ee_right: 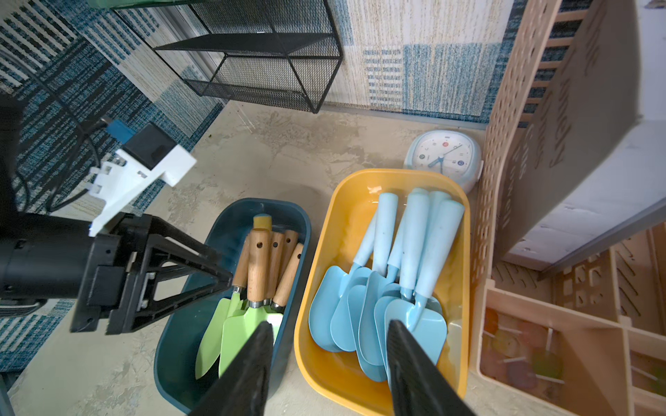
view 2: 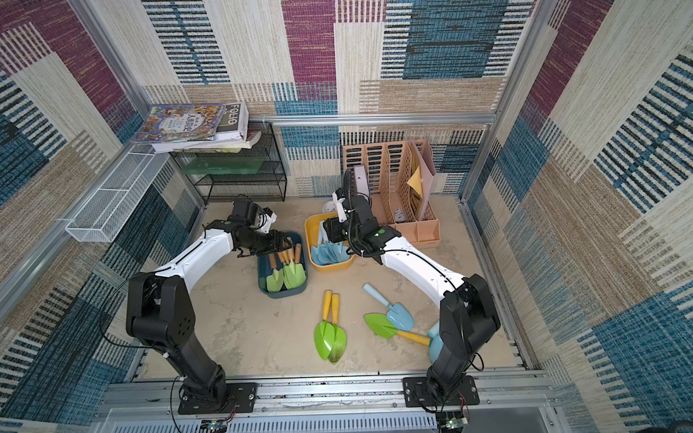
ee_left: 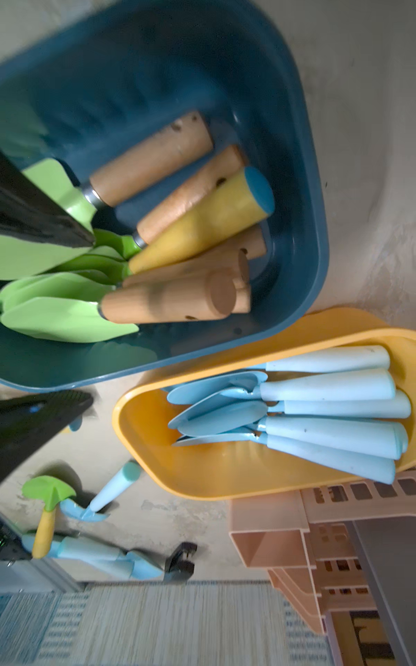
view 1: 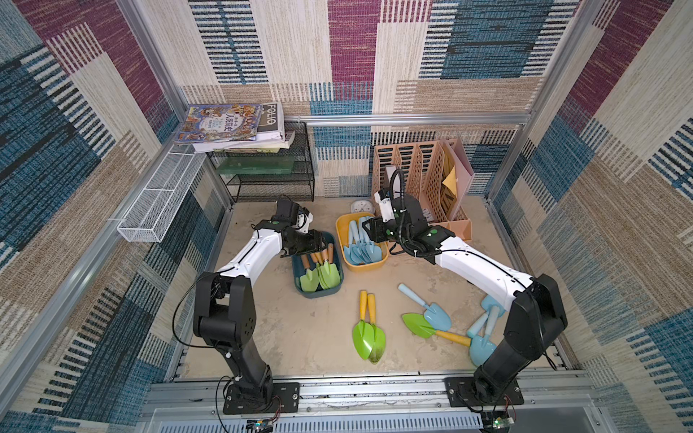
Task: Sort the small shovels by color and place them into the storage box
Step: Place the shovel in the storage box, then adjust the shovel in the storage box.
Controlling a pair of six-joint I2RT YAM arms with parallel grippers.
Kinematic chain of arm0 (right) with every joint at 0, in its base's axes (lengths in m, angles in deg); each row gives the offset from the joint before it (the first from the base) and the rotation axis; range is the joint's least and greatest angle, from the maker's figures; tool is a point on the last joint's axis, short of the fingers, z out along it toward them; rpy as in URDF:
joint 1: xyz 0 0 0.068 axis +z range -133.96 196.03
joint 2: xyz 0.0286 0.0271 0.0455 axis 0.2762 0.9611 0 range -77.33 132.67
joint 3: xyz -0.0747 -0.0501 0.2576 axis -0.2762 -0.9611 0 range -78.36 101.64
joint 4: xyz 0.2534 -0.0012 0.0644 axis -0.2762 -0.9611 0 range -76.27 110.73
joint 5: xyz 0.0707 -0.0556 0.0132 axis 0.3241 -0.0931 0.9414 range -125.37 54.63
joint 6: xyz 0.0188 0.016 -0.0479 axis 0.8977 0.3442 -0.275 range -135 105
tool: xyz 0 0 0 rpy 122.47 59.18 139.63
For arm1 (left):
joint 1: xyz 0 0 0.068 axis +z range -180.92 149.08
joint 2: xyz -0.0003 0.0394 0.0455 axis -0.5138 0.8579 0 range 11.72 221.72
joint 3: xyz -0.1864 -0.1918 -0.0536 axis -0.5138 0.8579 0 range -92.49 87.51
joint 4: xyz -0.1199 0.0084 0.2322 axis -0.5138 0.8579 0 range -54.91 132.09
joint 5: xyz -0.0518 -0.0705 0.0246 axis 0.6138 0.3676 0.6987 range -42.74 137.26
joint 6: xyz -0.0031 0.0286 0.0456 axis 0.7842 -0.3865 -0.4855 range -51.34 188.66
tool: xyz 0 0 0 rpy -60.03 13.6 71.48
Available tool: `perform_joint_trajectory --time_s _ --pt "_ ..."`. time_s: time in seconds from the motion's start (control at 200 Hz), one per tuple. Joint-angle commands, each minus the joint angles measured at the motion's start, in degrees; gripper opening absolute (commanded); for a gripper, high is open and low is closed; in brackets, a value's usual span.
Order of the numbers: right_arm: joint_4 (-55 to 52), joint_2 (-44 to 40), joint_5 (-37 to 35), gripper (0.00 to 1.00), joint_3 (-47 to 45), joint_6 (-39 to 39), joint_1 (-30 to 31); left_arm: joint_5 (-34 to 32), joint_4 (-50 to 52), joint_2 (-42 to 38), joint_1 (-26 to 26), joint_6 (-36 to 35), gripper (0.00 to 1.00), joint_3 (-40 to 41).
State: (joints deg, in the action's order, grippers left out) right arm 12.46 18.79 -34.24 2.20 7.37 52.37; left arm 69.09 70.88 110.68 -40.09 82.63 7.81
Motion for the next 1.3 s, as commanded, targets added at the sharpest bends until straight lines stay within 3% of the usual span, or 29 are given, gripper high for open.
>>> perform_joint_trajectory --time_s 0.0,0.215,0.32,0.421,0.591,1.002,1.292 --pt "2.3 0.3 0.1 0.53 0.2 0.4 0.1 -8.1 3.2 -3.2 0.0 -0.1 0.65 0.8" --pt "2.5 1.1 0.6 0.53 0.4 0.9 -0.3 -5.5 0.7 -7.4 -0.1 3.2 0.64 3.1" --pt "2.2 1.5 1.0 0.53 0.6 0.9 -0.3 -1.3 -2.3 -6.4 -0.5 5.5 0.57 3.2" --pt "1.6 1.8 1.1 0.53 0.8 0.8 -0.3 1.0 -2.8 -2.5 -1.2 7.0 0.35 0.7" --pt "0.8 1.5 0.9 0.53 0.8 0.8 -0.4 0.9 -2.3 3.9 -2.3 8.1 0.27 -3.7" --pt "-0.6 -1.2 -1.0 0.53 -1.4 0.8 -0.5 0.8 -2.0 15.5 -4.7 7.9 0.26 -7.9" --pt "-0.7 -3.3 -3.0 0.53 -3.6 1.2 -1.2 1.0 -1.9 9.5 -5.0 8.5 0.26 -8.0"
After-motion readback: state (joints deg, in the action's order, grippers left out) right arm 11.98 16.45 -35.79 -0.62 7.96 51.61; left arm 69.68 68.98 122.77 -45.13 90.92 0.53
